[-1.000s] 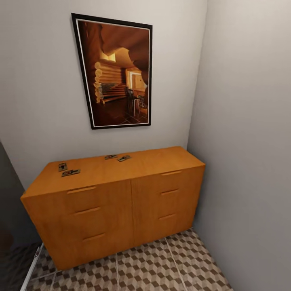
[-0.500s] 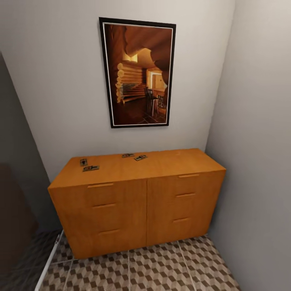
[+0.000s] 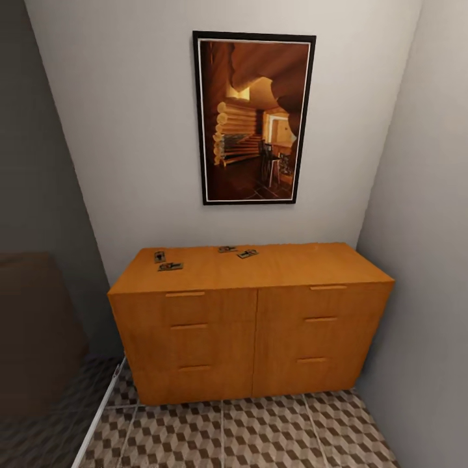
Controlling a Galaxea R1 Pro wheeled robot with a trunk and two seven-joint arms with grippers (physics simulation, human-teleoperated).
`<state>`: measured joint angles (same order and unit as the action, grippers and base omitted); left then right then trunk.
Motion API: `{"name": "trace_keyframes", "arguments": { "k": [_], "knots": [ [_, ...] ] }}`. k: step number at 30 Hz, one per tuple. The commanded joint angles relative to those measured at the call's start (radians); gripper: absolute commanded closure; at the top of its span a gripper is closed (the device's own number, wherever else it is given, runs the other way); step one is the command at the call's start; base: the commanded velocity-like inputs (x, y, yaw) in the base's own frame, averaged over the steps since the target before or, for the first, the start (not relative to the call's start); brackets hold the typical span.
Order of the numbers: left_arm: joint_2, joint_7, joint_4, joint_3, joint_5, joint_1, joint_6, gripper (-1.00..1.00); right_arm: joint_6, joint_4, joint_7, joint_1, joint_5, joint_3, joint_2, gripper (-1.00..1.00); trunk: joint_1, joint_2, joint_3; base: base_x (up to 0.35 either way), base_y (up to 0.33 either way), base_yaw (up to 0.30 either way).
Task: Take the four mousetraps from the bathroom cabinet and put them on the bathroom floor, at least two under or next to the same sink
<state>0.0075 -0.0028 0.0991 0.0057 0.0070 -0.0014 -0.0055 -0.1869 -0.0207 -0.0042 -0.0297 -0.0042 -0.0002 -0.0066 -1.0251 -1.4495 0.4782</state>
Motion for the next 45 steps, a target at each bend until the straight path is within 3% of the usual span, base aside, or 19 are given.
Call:
{"name": "trace_keyframes", "arguments": {
  "k": [1, 18, 25, 26, 36, 39, 45],
  "knots": [
    [0.0, 0.0, 0.001, 0.001, 0.001, 0.0, 0.0, -1.0, -0.003, 0.001, 0.0, 0.0, 0.0, 0.0, 0.0, -1.0, 0.0, 0.0, 0.001, 0.0, 0.0, 0.075],
    [-0.01, -0.003, 0.006, 0.001, 0.001, 0.0, 0.001, -1.0, -0.001, 0.002, 0.002, -0.001, 0.009, 0.008, -0.002, -1.0, 0.0, 0.0, 0.001, 0.0, 0.0, 0.017],
    [-0.038, -0.001, 0.046, -0.001, 0.001, 0.0, 0.001, -1.0, -0.002, -0.001, 0.003, 0.0, 0.008, 0.007, -0.003, -1.0, 0.0, 0.0, 0.001, 0.0, 0.0, 0.0],
    [-0.037, 0.004, 0.193, -0.003, -0.004, -0.001, 0.012, -1.0, -0.002, -0.105, 0.0, -0.002, 0.016, 0.013, -0.003, -1.0, 0.0, 0.0, 0.001, 0.0, 0.0, 0.0],
    [-0.036, 0.004, 0.43, -0.004, -0.006, -0.004, 0.025, -1.0, 0.017, -0.412, 0.005, -0.003, 0.015, 0.014, -0.003, -1.0, 0.0, 0.0, 0.001, 0.0, 0.0, 0.0],
    [-0.044, 0.004, 0.523, -0.005, -0.003, -0.008, 0.067, -1.0, 0.085, -0.535, 0.006, -0.003, 0.013, 0.014, -0.002, -1.0, 0.0, 0.0, 0.001, 0.0, 0.0, 0.0],
    [-0.067, 0.0, 0.72, -0.009, -0.001, -0.031, 0.259, -1.0, 0.34, -0.811, 0.008, -0.003, 0.008, 0.015, 0.001, -1.0, 0.0, 0.0, 0.001, 0.0, 0.0, 0.0]
  ]
}}
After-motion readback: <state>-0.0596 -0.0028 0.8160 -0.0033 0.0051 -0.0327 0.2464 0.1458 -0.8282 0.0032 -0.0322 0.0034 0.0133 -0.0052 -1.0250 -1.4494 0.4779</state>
